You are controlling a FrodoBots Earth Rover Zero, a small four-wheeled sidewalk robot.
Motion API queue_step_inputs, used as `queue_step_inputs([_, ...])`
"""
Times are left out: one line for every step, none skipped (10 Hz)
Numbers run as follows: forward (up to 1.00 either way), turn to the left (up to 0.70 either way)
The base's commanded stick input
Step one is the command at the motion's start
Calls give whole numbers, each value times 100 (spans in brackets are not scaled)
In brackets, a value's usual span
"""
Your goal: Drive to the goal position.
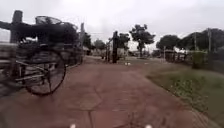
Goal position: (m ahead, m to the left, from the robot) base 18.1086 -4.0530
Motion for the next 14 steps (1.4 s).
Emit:
queue_step_inputs([100,0])
queue_step_inputs([100,0])
queue_step_inputs([100,0])
queue_step_inputs([100,0])
queue_step_inputs([100,0])
queue_step_inputs([100,0])
queue_step_inputs([100,0])
queue_step_inputs([100,0])
queue_step_inputs([100,-5])
queue_step_inputs([100,-36])
queue_step_inputs([100,-40])
queue_step_inputs([100,-40])
queue_step_inputs([100,-40])
queue_step_inputs([100,-40])
